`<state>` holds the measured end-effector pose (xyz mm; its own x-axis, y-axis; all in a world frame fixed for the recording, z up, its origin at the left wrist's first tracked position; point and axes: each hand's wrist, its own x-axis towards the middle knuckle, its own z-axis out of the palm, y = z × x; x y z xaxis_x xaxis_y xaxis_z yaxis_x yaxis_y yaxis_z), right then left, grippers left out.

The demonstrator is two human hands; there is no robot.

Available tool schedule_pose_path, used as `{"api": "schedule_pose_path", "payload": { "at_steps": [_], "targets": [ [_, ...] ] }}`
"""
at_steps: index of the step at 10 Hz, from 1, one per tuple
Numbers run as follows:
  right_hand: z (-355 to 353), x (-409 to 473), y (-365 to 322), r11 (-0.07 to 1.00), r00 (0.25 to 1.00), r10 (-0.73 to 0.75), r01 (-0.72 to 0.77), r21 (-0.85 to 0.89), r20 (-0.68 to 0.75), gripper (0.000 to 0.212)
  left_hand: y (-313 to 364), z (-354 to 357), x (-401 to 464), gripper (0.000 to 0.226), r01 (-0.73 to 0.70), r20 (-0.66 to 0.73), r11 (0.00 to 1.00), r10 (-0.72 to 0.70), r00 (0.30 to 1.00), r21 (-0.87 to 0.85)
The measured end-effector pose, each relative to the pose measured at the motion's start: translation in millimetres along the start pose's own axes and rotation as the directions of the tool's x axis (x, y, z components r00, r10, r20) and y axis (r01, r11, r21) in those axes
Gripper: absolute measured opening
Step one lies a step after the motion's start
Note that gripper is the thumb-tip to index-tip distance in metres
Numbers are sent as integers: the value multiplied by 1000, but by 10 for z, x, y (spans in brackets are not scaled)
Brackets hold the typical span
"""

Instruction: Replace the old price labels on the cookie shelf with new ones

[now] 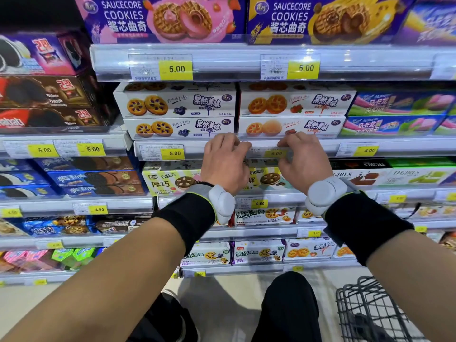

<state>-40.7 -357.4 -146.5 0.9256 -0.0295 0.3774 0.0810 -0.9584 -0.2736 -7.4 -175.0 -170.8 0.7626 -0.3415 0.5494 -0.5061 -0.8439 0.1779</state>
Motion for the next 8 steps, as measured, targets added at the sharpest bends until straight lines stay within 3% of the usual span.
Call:
{"api": "schedule_pose_path", "payload": {
  "at_steps": [2, 4, 6, 8],
  "targets": [
    [8, -38, -40, 999, 1000, 7, -7, -44, 1, 43, 13, -30, -27, 51, 25, 68, 997, -29, 997, 67],
    [-51, -96, -130, 999, 1000, 18, -18, -34, -3, 42, 27, -145, -43, 43, 56, 132, 998, -60, 990, 32],
    [-196, -111, -261, 997, 1000, 27, -27, 67, -2, 39, 34, -325, 4, 30, 118, 154, 976, -90, 984, -185],
    [-371, -170, -441, 982, 999, 46, -43, 185, -13, 29, 84, -620, -9, 18, 182, 85, 922, -162, 983, -341]
  ]
}}
